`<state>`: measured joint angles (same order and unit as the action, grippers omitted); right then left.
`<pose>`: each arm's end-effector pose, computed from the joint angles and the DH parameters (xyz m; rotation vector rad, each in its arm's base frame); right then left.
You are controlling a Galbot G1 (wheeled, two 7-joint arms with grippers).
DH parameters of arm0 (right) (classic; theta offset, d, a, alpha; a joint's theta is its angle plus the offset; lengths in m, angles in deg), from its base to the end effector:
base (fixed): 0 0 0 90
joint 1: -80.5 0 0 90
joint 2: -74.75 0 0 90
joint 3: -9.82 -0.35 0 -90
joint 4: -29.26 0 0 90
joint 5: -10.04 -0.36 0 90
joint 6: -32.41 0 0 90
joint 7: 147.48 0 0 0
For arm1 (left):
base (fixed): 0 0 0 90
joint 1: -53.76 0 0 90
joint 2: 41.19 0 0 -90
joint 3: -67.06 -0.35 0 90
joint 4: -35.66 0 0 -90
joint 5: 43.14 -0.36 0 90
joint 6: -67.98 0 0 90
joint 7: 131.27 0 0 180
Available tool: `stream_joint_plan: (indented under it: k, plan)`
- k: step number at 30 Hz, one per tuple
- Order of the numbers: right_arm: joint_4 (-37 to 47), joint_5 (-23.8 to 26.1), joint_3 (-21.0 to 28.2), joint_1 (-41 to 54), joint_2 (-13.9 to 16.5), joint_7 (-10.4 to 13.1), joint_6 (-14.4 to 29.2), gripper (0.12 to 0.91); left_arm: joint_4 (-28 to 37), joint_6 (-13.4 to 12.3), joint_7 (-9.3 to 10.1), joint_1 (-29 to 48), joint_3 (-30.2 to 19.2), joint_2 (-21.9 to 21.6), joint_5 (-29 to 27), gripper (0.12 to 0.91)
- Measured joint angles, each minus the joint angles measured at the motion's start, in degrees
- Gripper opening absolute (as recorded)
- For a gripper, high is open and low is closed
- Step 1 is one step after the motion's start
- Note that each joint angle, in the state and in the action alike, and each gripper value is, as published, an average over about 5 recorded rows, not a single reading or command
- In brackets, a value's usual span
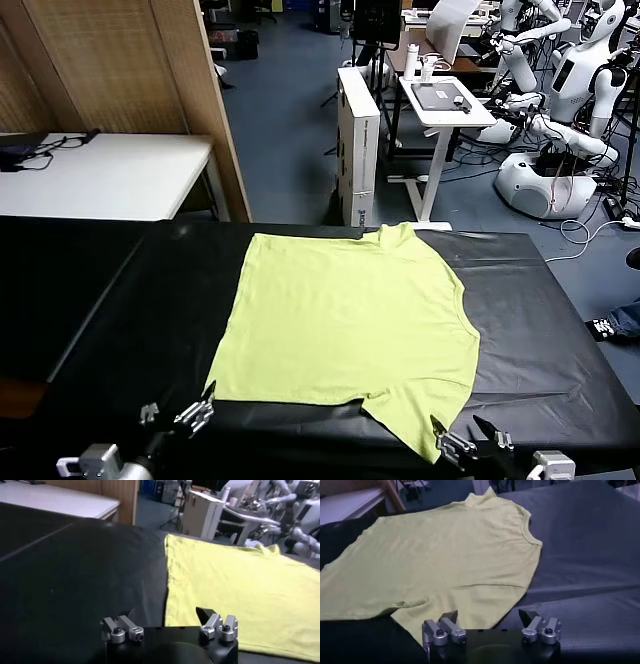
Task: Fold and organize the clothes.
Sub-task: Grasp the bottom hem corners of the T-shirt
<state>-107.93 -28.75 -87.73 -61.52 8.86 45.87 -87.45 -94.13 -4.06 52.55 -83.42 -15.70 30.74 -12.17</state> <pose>0.0978 -0.0644 -0.2313 0.0717 -2.4650 -0.2140 0.1110 0.0702 -0.2712 -0.0845 -2.6724 0.2642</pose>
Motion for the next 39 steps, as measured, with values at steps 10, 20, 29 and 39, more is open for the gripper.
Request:
stream_joint_plan:
  k: [10,20,29,39]
  plan:
    - [0.82,0.60,1.13,0.80,-0.27,0.24,-0.16,0.907,1.03,-0.27,-0.18,-0.13,-0.72,1.96,-0.74,0.907]
    - [1.58,1.47,1.54,0.77,-0.55,0.27,-0.08,0.809,2.59,-0.63,-0.28,0.52,-1.93,3.15,-1.34,0.876]
    - [2.40,1.81,1.90,1.19,-0.76,0.27,-0.08,0.540,3.86,-1.05,-0.35,0.89,-2.04,3.16,-1.70,0.726]
    - [2.78,1.86,1.76,1.21,-0.77,0.26,-0.08,0.225,3.93,-1.25,-0.49,0.94,-2.02,2.72,-2.07,0.252]
